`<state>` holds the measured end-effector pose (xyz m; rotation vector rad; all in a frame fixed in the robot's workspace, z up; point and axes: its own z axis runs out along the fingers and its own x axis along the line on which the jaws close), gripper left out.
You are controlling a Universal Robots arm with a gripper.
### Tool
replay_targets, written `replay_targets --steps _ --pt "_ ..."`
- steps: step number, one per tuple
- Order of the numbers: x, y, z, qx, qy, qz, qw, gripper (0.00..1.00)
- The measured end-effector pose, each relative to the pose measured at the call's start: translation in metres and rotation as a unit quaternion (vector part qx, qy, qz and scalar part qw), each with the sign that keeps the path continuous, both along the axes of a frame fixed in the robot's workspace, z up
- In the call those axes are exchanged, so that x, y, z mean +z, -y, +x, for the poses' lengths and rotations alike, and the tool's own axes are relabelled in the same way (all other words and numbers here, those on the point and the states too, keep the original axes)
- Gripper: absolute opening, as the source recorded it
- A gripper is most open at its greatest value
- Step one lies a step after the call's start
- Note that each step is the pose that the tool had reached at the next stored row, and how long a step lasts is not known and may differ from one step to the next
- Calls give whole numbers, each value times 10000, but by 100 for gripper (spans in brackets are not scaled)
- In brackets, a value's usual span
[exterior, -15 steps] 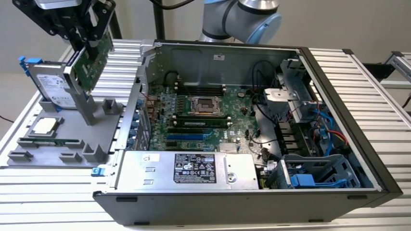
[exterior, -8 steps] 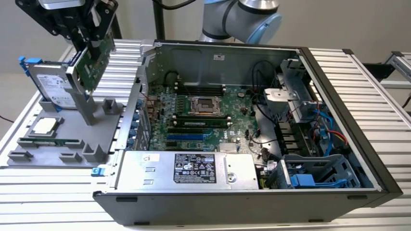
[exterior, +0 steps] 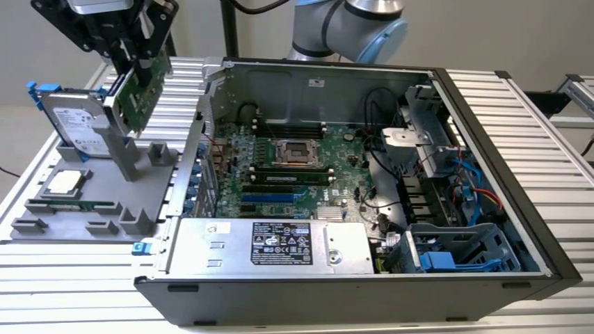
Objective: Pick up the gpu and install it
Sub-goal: 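Pick up the gpu and move the gpu toward the slot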
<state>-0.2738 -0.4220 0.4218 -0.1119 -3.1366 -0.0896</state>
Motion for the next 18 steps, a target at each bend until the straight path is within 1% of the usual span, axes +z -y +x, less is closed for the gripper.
replay_targets --steps 18 --pt "0 0 221 0 0 0 10000 0"
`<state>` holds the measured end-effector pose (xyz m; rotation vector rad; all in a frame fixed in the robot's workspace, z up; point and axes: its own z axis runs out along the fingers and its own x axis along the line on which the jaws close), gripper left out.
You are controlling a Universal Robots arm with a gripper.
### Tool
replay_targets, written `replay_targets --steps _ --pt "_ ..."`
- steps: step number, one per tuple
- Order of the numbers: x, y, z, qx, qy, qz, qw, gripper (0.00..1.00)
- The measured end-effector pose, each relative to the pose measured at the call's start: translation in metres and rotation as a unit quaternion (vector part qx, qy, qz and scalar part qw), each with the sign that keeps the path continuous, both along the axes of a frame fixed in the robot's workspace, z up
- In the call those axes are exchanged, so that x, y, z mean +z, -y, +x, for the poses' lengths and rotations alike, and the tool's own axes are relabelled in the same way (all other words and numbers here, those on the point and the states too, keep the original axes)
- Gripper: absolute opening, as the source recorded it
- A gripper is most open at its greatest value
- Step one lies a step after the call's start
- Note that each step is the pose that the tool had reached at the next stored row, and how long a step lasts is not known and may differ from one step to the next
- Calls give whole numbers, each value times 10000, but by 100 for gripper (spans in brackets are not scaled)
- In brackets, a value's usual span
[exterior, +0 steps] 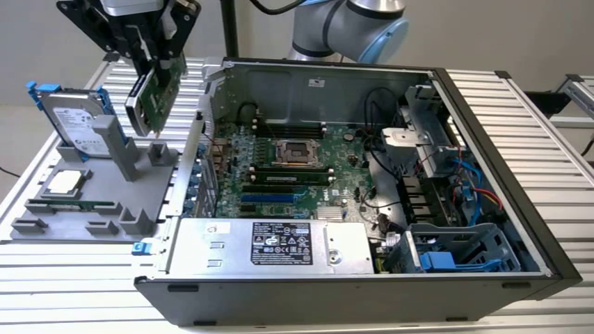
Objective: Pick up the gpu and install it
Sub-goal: 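Pick up the gpu and move the gpu toward the slot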
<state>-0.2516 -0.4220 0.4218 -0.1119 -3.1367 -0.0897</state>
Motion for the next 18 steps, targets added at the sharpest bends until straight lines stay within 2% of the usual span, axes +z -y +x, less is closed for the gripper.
replay_targets --steps 18 --pt "0 0 182 0 0 -1 10000 0"
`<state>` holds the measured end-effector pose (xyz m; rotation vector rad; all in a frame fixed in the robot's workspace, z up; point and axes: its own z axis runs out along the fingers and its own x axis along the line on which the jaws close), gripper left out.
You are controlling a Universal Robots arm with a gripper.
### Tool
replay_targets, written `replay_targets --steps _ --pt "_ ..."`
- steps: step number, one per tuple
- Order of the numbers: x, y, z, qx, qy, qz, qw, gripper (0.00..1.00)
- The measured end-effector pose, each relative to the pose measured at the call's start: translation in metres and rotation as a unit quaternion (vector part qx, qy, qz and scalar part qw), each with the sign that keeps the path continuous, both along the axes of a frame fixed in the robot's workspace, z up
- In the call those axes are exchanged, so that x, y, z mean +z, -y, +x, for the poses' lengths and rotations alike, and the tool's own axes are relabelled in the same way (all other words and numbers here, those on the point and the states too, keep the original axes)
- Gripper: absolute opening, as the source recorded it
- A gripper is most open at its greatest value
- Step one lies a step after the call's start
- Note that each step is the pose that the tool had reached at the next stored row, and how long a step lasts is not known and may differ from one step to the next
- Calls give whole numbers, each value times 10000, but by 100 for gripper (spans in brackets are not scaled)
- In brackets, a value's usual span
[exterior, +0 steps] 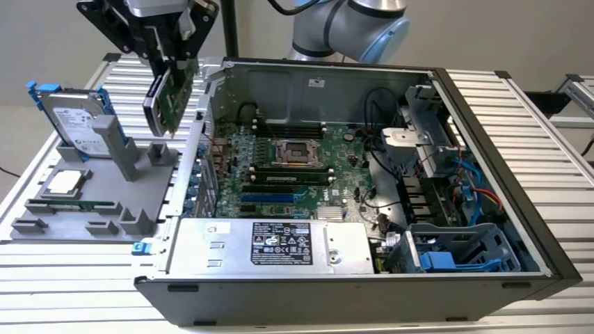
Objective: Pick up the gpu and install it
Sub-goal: 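Pick up the gpu and move the gpu toward the slot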
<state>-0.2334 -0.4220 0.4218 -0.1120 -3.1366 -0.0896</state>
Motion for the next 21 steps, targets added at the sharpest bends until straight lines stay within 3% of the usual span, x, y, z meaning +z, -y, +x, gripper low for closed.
replay_targets --steps 21 --pt "0 0 258 0 0 0 10000 0"
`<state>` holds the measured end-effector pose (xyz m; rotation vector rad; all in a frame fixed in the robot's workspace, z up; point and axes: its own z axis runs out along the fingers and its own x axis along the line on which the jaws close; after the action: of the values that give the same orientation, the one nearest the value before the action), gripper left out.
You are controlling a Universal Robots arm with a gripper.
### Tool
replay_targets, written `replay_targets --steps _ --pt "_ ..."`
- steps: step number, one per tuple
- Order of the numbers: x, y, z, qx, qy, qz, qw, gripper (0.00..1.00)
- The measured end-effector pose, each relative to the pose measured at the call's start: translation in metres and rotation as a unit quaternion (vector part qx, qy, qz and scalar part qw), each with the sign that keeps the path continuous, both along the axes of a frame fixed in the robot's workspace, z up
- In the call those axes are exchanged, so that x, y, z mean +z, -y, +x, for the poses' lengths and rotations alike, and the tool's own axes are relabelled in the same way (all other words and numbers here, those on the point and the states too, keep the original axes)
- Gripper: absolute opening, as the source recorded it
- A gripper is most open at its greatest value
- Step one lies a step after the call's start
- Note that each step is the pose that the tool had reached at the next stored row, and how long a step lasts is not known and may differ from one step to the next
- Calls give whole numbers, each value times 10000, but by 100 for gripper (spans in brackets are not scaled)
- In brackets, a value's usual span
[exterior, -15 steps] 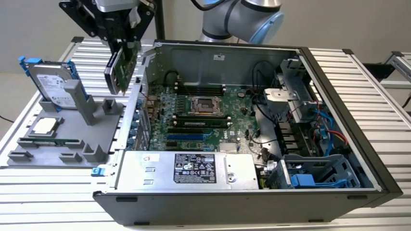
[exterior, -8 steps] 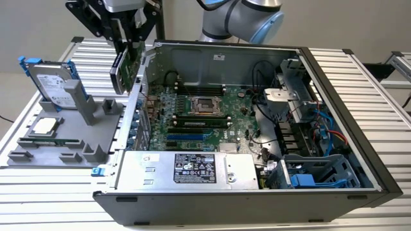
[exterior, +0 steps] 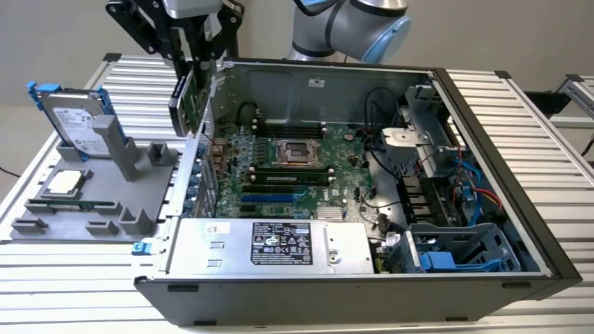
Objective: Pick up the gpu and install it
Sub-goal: 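Pick up the gpu and move the gpu toward the slot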
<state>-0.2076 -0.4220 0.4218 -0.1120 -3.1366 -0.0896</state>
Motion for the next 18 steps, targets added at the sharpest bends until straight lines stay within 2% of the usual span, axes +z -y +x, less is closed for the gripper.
replay_targets --steps 18 --pt "0 0 192 0 0 0 10000 0"
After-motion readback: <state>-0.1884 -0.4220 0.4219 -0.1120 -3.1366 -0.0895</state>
